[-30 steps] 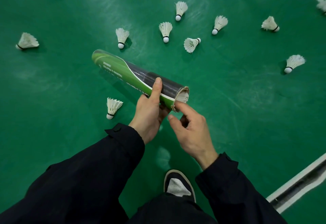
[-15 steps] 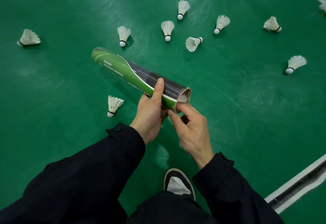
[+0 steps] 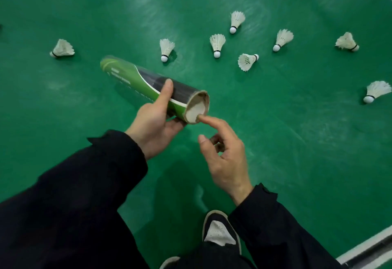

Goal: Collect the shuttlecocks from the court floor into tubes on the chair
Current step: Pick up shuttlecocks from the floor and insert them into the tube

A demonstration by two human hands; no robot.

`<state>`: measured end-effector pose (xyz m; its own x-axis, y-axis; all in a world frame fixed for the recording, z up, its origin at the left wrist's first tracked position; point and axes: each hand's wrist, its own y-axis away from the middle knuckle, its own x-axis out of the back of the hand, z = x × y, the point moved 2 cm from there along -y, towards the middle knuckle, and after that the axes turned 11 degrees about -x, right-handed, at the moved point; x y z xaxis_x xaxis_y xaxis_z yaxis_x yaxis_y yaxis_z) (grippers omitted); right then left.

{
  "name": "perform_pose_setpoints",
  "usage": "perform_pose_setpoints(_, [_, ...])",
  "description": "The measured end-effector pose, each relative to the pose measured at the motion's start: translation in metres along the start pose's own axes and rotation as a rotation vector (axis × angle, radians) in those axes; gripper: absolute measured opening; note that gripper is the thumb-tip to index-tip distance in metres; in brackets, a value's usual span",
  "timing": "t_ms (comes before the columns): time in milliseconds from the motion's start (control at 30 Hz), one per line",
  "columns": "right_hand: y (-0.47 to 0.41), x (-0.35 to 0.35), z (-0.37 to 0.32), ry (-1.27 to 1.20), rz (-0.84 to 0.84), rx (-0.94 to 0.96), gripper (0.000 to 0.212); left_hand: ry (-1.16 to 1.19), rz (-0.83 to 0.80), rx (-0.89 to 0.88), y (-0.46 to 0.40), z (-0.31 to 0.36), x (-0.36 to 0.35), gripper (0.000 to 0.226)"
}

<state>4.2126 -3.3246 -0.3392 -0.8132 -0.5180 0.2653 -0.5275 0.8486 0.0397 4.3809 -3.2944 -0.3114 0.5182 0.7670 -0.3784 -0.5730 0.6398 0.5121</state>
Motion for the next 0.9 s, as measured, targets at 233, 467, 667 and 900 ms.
perform_pose_setpoints(233, [-0.033, -0.085, 0.039, 0.208, -0.233, -0.168, 0.026, 0.009, 0.254, -0.169, -0.001, 0.05, 0.105, 0.037])
perform_pose_setpoints(467, [-0.081, -0.176, 0.083, 0.491, -0.504, -0.229, 0.073, 0.086, 0.45, -0.124, 0.038, 0.001, 0.185, 0.035])
perform_pose_setpoints(667, [-0.065, -0.181, 0.112, 0.501, -0.483, -0.338, 0.039, 0.22, 0.568, -0.104, 0.044, -0.012, 0.205, 0.042])
perform_pose_setpoints(900, [0.0, -0.119, 0.026, -0.08, -0.192, 0.009, 0.015, 0.22, 0.586, -0.066, 0.025, -0.025, 0.195, 0.056])
